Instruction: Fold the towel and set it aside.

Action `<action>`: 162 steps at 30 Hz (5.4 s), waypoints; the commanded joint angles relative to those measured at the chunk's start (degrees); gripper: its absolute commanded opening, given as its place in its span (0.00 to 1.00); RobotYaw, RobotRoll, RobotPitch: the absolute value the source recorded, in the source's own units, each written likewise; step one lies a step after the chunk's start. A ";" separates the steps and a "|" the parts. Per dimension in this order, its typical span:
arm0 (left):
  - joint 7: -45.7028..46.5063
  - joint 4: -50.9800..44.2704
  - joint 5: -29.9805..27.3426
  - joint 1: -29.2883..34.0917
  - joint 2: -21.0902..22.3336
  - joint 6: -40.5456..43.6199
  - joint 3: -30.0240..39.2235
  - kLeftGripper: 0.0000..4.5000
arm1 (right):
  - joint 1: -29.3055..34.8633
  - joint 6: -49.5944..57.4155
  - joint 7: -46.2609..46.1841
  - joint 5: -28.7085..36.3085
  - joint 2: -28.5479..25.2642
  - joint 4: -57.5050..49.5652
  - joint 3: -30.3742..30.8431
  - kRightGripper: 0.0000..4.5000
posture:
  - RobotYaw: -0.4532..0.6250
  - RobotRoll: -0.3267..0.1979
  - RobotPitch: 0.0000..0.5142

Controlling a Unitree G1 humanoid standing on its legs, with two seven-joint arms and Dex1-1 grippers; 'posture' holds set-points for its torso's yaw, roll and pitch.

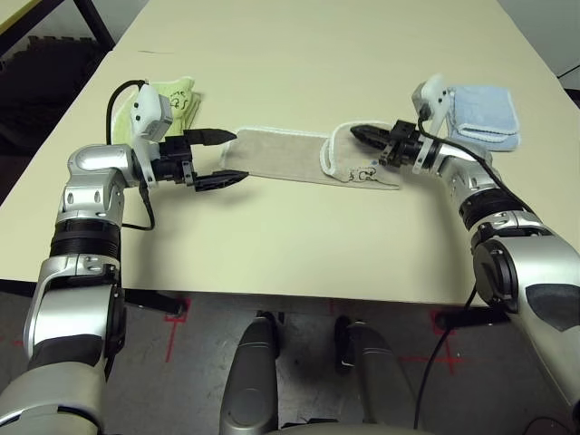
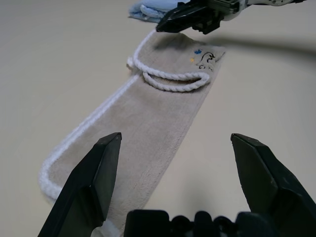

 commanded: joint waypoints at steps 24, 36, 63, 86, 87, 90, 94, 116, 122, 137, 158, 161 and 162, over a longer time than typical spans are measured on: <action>-0.45 5.97 0.96 -2.59 -2.34 -5.64 -0.53 1.00 | 6.10 -0.69 11.69 6.25 -4.83 -11.33 -4.56 0.01 | 0.51 0.62 0.39; -0.52 7.43 1.09 -3.21 -3.95 -6.43 -1.09 1.00 | 23.96 4.91 28.35 10.09 -15.21 -34.74 0.55 0.01 | 0.48 0.62 0.36; 12.50 -4.14 -1.05 -4.41 9.77 57.17 -0.38 1.00 | 27.13 2.48 31.17 10.74 -18.70 -34.53 2.44 1.00 | 0.53 0.62 0.34; 32.58 17.46 -3.63 -15.13 -2.49 64.63 8.23 1.00 | 28.99 5.24 28.28 11.14 -18.37 -39.83 2.79 1.00 | 0.52 0.62 0.35; 33.36 17.95 -3.66 -15.28 -2.65 64.20 8.70 1.00 | 28.99 5.20 28.26 11.11 -18.37 -39.81 2.80 1.00 | 0.52 0.62 0.35; 37.67 19.74 -3.80 -15.60 -3.35 61.89 11.11 1.00 | 29.05 5.14 28.13 11.03 -18.25 -39.91 2.91 1.00 | 0.52 0.62 0.36; 37.36 19.86 -4.15 -15.63 -3.45 62.58 11.20 1.00 | 28.94 4.91 27.86 10.84 -18.29 -39.87 2.94 1.00 | 0.52 0.62 0.36; 35.17 19.97 -3.40 -15.43 -2.22 64.30 8.25 0.00 | 28.95 3.85 26.57 10.35 -18.99 -39.44 2.83 1.00 | 0.51 0.62 0.35; 31.72 18.08 -1.04 -14.33 2.56 62.35 4.86 0.00 | 28.71 3.64 26.36 10.24 -18.81 -38.86 2.93 1.00 | 0.52 0.62 0.35; 22.64 1.35 -2.61 -5.51 13.02 68.69 -0.27 0.00 | 26.19 2.25 26.82 9.57 -18.37 -35.42 3.46 1.00 | 0.55 0.62 0.33; 15.35 -6.72 -4.07 -15.17 6.03 63.29 -5.93 0.00 | 25.74 1.28 25.09 8.44 -18.39 -33.77 3.15 1.00 | 0.53 0.62 0.29; 14.28 -11.60 -6.52 -15.93 4.59 66.35 -6.18 0.00 | 25.77 1.25 24.64 8.44 -18.53 -33.68 3.06 1.00 | 0.53 0.62 0.29; 13.93 -13.06 -7.17 -16.05 4.15 66.99 -6.50 0.00 | 25.79 1.28 24.58 8.44 -18.54 -33.71 3.08 1.00 | 0.53 0.62 0.29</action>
